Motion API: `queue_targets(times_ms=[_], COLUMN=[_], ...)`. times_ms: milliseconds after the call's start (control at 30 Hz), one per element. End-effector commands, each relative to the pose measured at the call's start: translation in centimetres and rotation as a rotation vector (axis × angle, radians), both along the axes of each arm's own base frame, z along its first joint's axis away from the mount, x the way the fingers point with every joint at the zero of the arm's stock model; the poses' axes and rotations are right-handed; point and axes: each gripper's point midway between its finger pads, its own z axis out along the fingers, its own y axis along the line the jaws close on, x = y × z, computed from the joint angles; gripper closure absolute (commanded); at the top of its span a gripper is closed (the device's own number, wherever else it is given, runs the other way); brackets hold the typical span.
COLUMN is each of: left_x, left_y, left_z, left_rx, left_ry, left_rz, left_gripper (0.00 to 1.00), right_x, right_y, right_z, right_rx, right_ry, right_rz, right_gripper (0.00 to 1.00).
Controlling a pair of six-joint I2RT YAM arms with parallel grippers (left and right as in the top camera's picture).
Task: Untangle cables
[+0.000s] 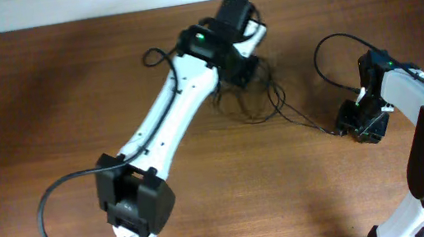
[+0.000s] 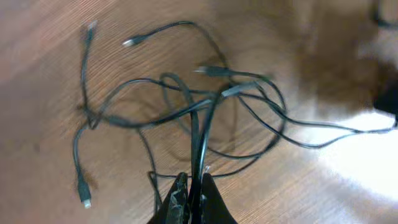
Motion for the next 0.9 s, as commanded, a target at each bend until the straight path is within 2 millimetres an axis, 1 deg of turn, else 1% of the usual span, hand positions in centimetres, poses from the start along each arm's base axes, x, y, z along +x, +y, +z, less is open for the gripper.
queue_targets(times_ms=[0,67,167,267,367,467,533,567,600,633,667,700,767,867], left_x=[2.5,2.4,1.6,-0.1,-2.3,-3.8,-4.5,-4.6,-4.5,-4.3,-3.9,-3.6,-3.5,-4.3], left_y=[5.3,6.6,7.2,7.7,8.9,9.4,9.3,8.9,8.8,8.8,8.7,8.7,8.8,9.2], left_z=[1.9,1.2,-0.8,-3.9,-8.7,-10.9,-11.2,-10.9,-10.4,-9.8,-8.8,-8.1,-7.2,-7.3], left_rx=[-0.121,-0.127,-0.110,-0.060,0.014,0.056,0.063,0.048,0.036,0.027,0.011,-0.004,-0.021,-0.016], left_ry=[0.059,0.103,0.167,0.245,0.330,0.369,0.387,0.386,0.377,0.362,0.335,0.314,0.298,0.340], left_rz=[0.393,0.483,0.495,0.489,0.475,0.421,0.344,0.297,0.292,0.291,0.292,0.294,0.308,0.364], left_gripper=[1.00,1.00,1.00,1.00,1.00,1.00,1.00,1.00,1.00,1.00,1.00,1.00,1.00,1.00], right_x=[-5.1,-5.1,-5.1,-5.1,-5.1,-5.1,-5.0,-4.8,-4.6,-4.2,-3.7,-3.0,-1.5,0.7], right_y=[0.3,0.3,0.3,0.3,0.1,0.2,0.5,0.5,0.5,0.4,0.4,0.8,2.7,6.2], right_z=[-5.9,-5.9,-5.9,-5.9,-5.9,-5.9,-5.6,-5.1,-4.3,-3.4,-2.5,-1.6,0.2,3.9], right_rx=[0.038,0.038,0.038,0.038,0.033,0.034,0.062,0.074,0.080,0.082,0.087,0.106,0.220,0.435], right_ry=[0.190,0.190,0.190,0.190,0.191,0.192,0.191,0.194,0.204,0.204,0.191,0.162,0.057,-0.136], right_rz=[0.018,0.018,0.018,0.023,0.026,0.026,0.056,0.075,0.088,0.097,0.097,0.098,0.148,0.238], right_gripper=[0.41,0.41,0.41,0.40,0.40,0.40,0.41,0.47,0.49,0.54,0.56,0.56,0.56,0.51])
